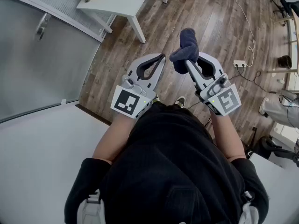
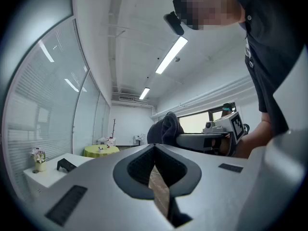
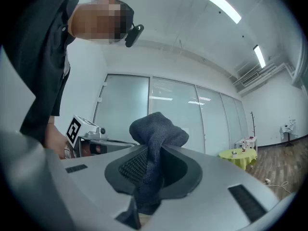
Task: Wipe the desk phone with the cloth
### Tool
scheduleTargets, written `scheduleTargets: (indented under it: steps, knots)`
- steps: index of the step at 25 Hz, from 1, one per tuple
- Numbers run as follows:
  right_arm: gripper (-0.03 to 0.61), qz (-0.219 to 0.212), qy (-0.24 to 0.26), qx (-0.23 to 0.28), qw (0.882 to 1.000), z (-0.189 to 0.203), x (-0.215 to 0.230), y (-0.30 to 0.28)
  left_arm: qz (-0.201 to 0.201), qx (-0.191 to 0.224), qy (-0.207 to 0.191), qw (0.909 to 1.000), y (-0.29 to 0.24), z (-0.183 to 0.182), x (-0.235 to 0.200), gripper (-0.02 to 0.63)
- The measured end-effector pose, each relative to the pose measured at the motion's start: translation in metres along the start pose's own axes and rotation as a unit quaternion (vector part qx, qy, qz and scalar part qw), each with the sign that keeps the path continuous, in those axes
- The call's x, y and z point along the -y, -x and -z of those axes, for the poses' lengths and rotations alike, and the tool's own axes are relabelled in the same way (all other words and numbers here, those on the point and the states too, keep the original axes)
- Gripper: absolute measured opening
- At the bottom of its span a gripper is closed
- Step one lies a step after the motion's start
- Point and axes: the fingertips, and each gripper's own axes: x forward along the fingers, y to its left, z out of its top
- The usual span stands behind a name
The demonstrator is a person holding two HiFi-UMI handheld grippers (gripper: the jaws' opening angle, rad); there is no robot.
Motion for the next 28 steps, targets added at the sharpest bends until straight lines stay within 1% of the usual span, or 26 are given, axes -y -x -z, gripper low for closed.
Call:
scheduleTargets:
  steps: [9, 13, 17, 23, 28]
  knots:
    - [0.077, -0.003, -0.001, -0.006, 1.000, 0.005, 0.000, -0.003, 0.002, -0.001, 0.002, 1.0000, -0.001, 0.002, -0.001, 0.011]
    - [0.078, 0.003, -0.002, -0.012, 1.000, 0.008, -0.001, -0.005, 0.003, -0.001, 0.004, 1.0000, 0.000, 0.003, -0.003, 0.011]
    - [0.078, 0.004, -0.014, -0.003, 1.000, 0.006, -0.007, -0.012, 0.008, 0.002, 0.006, 1.0000, 0.004, 0.002, -0.010, 0.011]
    - [0.078, 0.016, -0.004, -0.006, 1.000, 0.005, -0.016, -0.024, 0.019, 0.004, 0.006, 0.9998, 0.012, 0.001, -0.019, 0.011]
    - [0.078, 0.038, 0.010, -0.018, 0.999, 0.011, -0.016, -0.032, 0.035, 0.005, 0.000, 0.9994, 0.018, 0.002, -0.029, 0.011]
